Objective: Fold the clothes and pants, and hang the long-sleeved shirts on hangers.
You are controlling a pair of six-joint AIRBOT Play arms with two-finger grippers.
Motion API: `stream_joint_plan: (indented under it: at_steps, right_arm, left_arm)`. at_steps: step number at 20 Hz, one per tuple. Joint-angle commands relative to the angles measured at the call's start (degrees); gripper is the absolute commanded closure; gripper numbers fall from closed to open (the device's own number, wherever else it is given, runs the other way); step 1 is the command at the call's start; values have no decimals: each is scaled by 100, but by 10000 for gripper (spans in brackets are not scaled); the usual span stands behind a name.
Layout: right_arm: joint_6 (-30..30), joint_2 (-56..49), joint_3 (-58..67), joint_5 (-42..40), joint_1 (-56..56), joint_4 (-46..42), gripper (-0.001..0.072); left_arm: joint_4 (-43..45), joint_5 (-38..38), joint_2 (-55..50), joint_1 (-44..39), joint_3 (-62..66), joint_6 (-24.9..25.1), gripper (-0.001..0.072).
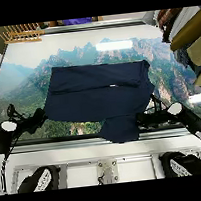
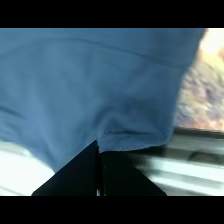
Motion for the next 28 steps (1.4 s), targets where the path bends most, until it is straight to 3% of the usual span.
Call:
stream_joint_plan:
  at_steps: [1,5,11,14,17,20,23,28]
  right_arm:
    - [-140,603,662,1314,-7,-610,697]
    - [142,1784,955,3073,-9,-949,697]
    - [1207,3167,1051,3893,-11,-1692,697]
    - [1182,2857,1532,3845,-11,-2286,697]
    - [859,2041,2203,3554,-11,-2957,697]
    - [761,1097,2833,2752,-13,-3204,697]
    - [719,122,3421,1818,-9,-3141,697]
    - [640,-1008,4081,706,-11,-3145,697]
  left_arm:
    - [129,-1056,732,297,70,195,696]
    - [872,-2892,2260,437,68,-70,696]
    - [852,-4275,3928,437,76,-533,696]
    - [866,-4085,3958,439,203,-599,696]
    - [850,-3663,3165,433,721,-472,697]
    - [837,-3101,2153,407,1279,-232,696]
    - [870,-2673,1051,-131,1753,66,696]
    - [1047,-1731,-721,-621,2717,7,696]
